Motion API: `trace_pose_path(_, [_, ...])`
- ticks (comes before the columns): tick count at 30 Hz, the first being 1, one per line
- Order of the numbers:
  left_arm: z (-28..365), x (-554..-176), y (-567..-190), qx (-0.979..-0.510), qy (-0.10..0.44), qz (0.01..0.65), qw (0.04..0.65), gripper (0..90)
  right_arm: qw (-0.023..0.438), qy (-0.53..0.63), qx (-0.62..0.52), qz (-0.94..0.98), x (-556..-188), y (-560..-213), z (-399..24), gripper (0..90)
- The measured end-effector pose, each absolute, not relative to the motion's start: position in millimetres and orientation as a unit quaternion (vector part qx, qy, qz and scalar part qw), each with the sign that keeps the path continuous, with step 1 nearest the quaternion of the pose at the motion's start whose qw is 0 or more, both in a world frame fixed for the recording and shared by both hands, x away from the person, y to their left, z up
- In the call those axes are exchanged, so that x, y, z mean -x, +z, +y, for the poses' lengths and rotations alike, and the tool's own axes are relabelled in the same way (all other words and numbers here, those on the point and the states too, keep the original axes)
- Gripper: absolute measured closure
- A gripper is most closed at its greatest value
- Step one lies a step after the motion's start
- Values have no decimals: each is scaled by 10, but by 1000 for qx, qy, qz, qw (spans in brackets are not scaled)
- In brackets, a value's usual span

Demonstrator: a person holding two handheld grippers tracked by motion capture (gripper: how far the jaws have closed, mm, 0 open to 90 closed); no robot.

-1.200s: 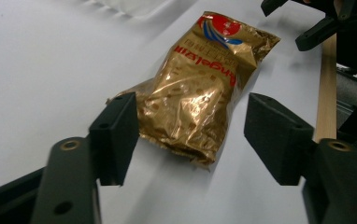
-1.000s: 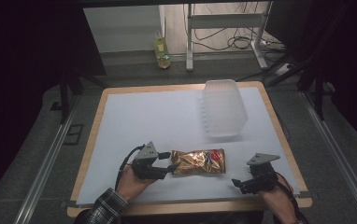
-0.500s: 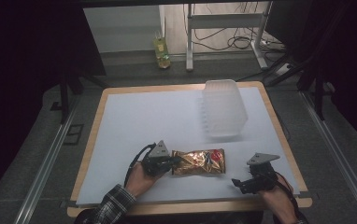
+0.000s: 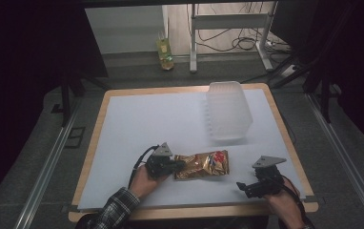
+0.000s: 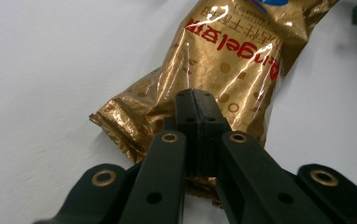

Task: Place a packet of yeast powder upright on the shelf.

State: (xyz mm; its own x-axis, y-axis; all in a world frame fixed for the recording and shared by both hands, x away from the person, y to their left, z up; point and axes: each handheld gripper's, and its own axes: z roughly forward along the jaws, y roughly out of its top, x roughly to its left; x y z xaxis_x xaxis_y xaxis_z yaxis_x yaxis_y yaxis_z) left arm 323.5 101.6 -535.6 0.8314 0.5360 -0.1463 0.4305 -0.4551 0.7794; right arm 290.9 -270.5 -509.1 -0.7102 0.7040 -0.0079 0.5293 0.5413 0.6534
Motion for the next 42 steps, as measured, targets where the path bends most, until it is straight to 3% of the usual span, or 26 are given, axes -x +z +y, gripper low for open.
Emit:
trace_pose_path(7, [1036, -3123, -5380, -851, 86, 289, 429, 900, 128, 333, -352, 865, -2902, -5041, -2731, 38])
trace_pose_path(10, [1061, -3072, -5426, -870, 100, 285, 389, 900, 119, 339, -353, 864, -2906, -5014, -2729, 36])
trace_pose_path(18, [1076, -3058, -5434, -872, 103, 280, 388, 899, 97, 358, -333, 867, -2942, -4993, -2632, 32])
trace_pose_path(42, [1074, -3049, -5434, -873, 107, 277, 387, 899, -77, 388, -391, 831, -3398, -4880, -2191, 37])
